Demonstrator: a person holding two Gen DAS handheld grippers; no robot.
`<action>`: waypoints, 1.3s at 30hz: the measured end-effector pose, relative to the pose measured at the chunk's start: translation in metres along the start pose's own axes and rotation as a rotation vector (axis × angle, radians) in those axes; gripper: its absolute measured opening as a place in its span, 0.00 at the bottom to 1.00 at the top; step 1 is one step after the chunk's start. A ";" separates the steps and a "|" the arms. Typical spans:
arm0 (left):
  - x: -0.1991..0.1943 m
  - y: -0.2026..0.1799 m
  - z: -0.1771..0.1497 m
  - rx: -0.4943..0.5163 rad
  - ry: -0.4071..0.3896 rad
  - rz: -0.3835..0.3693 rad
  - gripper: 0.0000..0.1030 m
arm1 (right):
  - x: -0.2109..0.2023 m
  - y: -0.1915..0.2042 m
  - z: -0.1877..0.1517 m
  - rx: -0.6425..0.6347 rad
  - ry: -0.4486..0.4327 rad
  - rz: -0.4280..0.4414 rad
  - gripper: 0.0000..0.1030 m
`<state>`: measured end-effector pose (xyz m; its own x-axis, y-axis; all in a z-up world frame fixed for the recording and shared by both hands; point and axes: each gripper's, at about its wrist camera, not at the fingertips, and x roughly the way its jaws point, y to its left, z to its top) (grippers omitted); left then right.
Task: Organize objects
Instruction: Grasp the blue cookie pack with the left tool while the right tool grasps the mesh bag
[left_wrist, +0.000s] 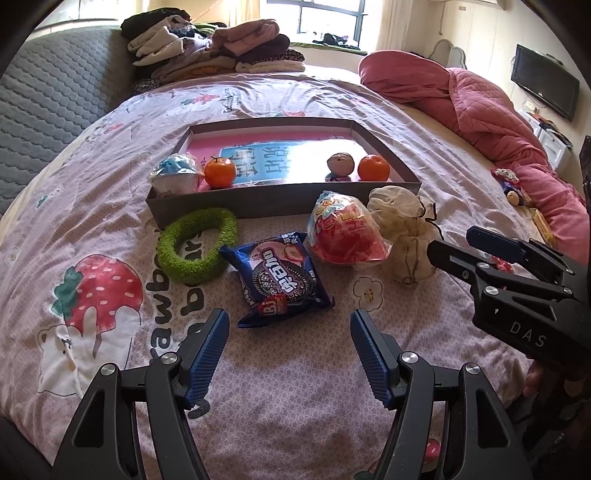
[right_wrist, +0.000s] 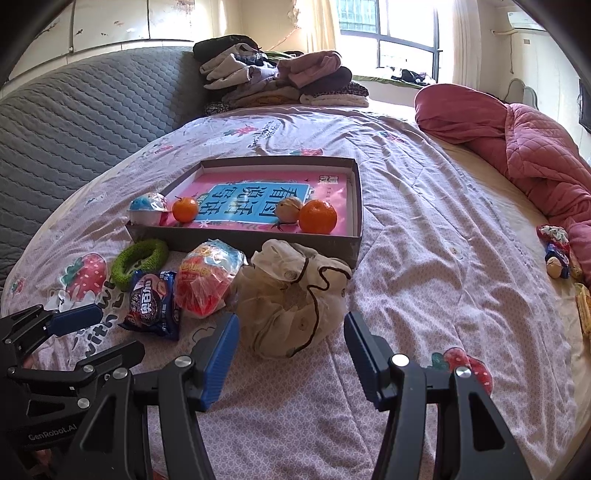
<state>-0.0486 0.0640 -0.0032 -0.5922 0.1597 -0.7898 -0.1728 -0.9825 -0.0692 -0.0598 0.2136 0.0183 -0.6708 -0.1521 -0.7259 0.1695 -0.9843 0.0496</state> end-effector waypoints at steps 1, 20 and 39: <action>0.001 -0.001 0.000 0.000 0.000 0.003 0.68 | 0.000 0.000 0.000 -0.001 0.000 0.000 0.57; 0.026 -0.002 0.012 -0.058 0.010 0.051 0.68 | 0.022 -0.002 -0.001 0.014 0.039 -0.015 0.57; 0.043 -0.001 0.015 -0.073 0.012 0.079 0.67 | 0.044 -0.001 0.003 0.000 0.065 -0.045 0.57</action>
<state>-0.0861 0.0733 -0.0281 -0.5922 0.0809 -0.8017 -0.0681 -0.9964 -0.0502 -0.0913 0.2075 -0.0120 -0.6292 -0.1018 -0.7705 0.1407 -0.9899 0.0158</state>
